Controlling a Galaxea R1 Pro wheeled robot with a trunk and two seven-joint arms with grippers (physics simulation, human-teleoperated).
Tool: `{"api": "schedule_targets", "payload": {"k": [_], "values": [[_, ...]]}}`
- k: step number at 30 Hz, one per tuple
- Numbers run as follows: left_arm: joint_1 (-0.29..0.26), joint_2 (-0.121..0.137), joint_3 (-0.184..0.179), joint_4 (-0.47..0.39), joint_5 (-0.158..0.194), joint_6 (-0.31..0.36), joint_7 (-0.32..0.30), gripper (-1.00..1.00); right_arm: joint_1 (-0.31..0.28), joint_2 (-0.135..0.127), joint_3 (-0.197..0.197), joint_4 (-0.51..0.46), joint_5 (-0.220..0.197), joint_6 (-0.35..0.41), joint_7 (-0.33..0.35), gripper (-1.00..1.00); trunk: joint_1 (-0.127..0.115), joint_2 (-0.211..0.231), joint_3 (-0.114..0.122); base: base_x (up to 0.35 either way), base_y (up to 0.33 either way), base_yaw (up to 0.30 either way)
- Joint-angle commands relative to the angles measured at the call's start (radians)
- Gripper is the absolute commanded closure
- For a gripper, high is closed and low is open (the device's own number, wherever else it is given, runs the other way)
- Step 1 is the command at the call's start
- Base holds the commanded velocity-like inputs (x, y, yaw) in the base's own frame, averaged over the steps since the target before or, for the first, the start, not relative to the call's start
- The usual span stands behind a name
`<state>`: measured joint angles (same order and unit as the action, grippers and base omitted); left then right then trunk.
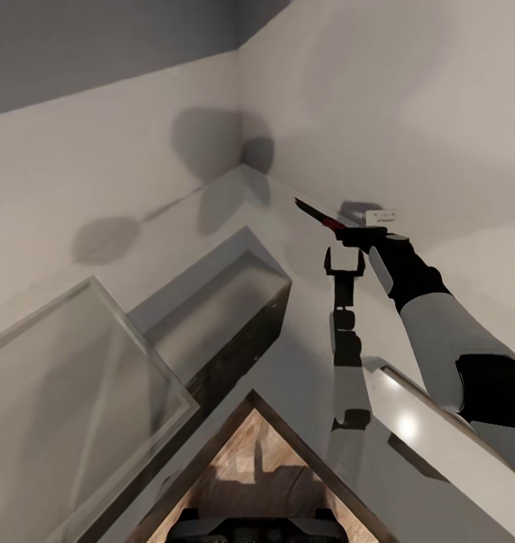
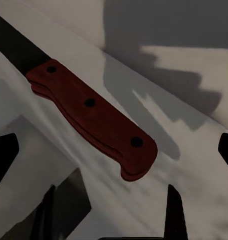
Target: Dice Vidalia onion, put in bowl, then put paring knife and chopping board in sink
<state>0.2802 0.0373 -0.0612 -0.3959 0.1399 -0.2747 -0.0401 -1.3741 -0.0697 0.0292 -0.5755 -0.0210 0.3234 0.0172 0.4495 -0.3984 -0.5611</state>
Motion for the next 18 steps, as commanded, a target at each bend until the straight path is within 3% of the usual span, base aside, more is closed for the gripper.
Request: {"api": "schedule_targets", "payload": {"k": [1,6,18], "values": [[0.001,0.001,-0.007,-0.001,0.010,-0.001,-0.001,-1.00,0.000,-0.001,0.003,-0.003,-0.002,-0.003,0.001,-1.00,0.001,-0.002,-0.002,0.000,0.000,0.000],[0.001,0.001,-0.007,-0.001,0.010,-0.001,-0.001,-1.00,0.000,-0.001,0.003,-0.007,-0.002,-0.046,0.000,-1.00,0.001,-0.002,-0.003,0.000,0.000,0.000],[0.001,0.002,-0.007,-0.001,0.010,-0.001,-0.001,-1.00,0.000,-0.013,0.004,0.001,-0.002,-0.052,-0.001,-1.00,0.001,-0.002,-0.006,0.000,0.000,0.000]]}}
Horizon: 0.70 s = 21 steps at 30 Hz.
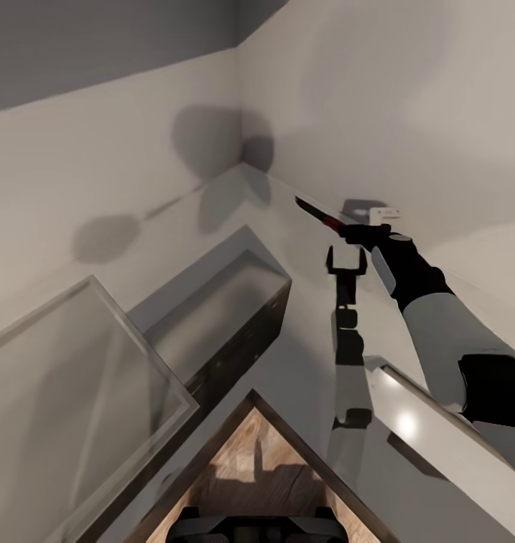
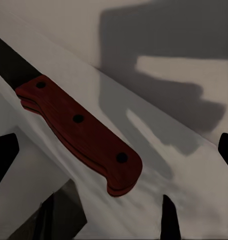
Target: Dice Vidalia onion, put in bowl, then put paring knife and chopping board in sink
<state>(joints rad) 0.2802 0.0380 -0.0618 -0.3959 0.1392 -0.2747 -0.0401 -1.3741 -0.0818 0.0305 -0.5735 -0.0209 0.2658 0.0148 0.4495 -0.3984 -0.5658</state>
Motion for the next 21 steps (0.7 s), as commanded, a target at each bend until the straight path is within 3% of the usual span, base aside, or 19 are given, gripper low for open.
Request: {"api": "schedule_targets", "payload": {"k": [1,21], "values": [[0.001,0.001,-0.007,-0.001,0.010,-0.001,-0.001,-1.00,0.000,-0.001,0.003,-0.001,-0.002,0.006,0.001,-1.00,0.001,-0.002,-0.002,0.000,0.000,0.000],[0.001,0.002,-0.006,-0.001,0.010,-0.001,-0.001,-1.00,0.000,-0.001,0.003,0.000,-0.002,0.006,0.002,-1.00,0.001,-0.002,-0.033,0.000,0.000,0.000]]}}
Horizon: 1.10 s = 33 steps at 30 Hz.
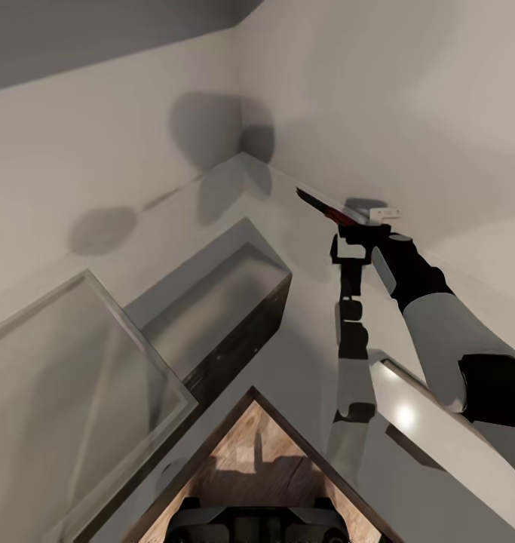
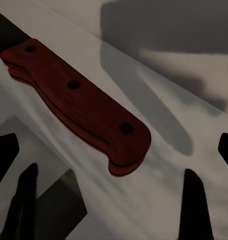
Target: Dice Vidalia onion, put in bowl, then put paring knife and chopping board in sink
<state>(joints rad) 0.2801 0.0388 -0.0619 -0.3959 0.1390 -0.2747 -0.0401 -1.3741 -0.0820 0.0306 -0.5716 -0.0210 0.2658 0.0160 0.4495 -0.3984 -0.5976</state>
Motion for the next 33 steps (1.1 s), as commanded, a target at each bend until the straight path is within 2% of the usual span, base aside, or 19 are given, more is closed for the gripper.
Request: {"api": "schedule_targets", "payload": {"k": [1,33], "values": [[0.001,0.001,-0.007,-0.001,0.011,-0.001,-0.001,-1.00,0.000,-0.001,0.003,-0.002,-0.002,0.006,0.001,-1.00,0.001,-0.002,-0.003,0.000,0.000,0.000],[0.001,0.001,-0.006,-0.001,0.011,-0.001,-0.001,-1.00,0.000,0.000,0.006,0.004,-0.003,0.004,0.002,-1.00,0.001,-0.002,-0.005,0.000,0.000,0.000]]}}
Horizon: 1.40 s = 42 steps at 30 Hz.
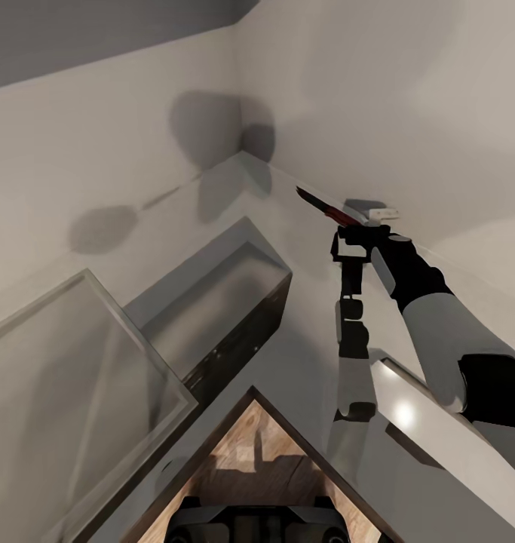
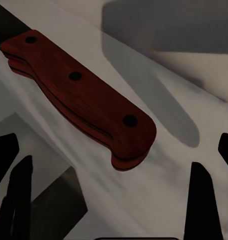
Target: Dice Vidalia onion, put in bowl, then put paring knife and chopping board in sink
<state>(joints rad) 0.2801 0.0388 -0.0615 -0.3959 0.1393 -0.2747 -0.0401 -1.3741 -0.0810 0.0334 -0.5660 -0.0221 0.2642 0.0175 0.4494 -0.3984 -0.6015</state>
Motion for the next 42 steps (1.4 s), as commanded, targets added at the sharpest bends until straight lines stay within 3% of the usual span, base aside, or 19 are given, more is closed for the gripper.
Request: {"api": "schedule_targets", "payload": {"k": [1,42], "values": [[0.001,0.001,-0.006,-0.001,0.010,-0.001,-0.001,-1.00,0.000,-0.001,0.003,-0.002,-0.002,0.006,0.001,-1.00,0.001,-0.002,-0.001,0.000,0.000,0.000],[0.001,0.003,-0.007,-0.001,0.011,-0.003,-0.001,-1.00,0.000,0.007,0.005,-0.001,-0.007,0.006,0.002,-1.00,0.001,-0.002,-0.001,0.037,-0.020,0.000]]}}
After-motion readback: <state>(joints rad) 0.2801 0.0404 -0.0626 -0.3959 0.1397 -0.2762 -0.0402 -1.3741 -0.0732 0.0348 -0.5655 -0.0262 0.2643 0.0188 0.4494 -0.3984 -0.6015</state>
